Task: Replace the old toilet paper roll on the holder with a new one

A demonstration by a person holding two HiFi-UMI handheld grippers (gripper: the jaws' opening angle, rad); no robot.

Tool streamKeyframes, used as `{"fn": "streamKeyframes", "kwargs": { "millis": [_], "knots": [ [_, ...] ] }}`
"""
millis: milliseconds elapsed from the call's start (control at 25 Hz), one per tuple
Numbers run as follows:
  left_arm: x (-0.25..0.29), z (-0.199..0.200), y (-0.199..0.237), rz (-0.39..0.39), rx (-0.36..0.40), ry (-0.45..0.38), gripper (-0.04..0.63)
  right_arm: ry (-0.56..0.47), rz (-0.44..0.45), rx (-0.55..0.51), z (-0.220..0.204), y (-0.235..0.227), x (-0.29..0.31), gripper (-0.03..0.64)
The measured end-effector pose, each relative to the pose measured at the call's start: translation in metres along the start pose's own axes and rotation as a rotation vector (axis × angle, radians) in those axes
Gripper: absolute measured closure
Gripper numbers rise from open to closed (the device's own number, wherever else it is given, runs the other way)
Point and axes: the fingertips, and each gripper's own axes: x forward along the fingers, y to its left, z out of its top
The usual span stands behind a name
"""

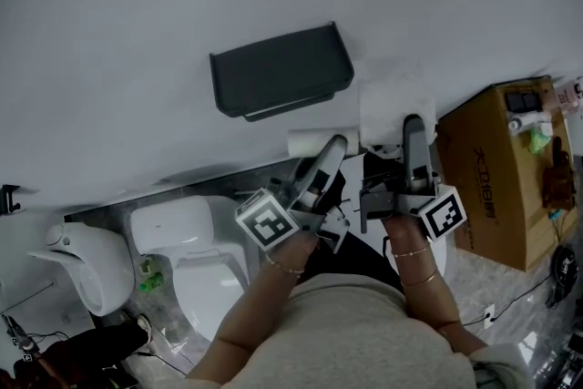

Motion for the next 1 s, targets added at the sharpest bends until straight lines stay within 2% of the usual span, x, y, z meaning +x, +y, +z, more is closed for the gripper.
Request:
{"fn": "streamKeyframes", "kwargs": {
  "millis": [600,800,920,1000],
  "knots": [
    [-0.003,0.008,0.003,0.025,0.025,-0.018,0.382,0.04,0.004,0.029,-0.007,-0.007,0.015,0.202],
    [-0.011,0.021,0.007,0.036,0.015,-0.042,0.382,0.047,0.01,0.033,-0.02,-0.009,0.027,0.202],
    [-0.028,0.026,0.02,0.032,-0.02,-0.052,0.382,0.062,0.009,0.039,-0.039,-0.01,0.034,0.202],
    [-0.031,0.036,0.016,0.041,0.015,-0.05,0.382,0.072,0.008,0.046,-0.049,-0.01,0.036,0.202]
  ]
}}
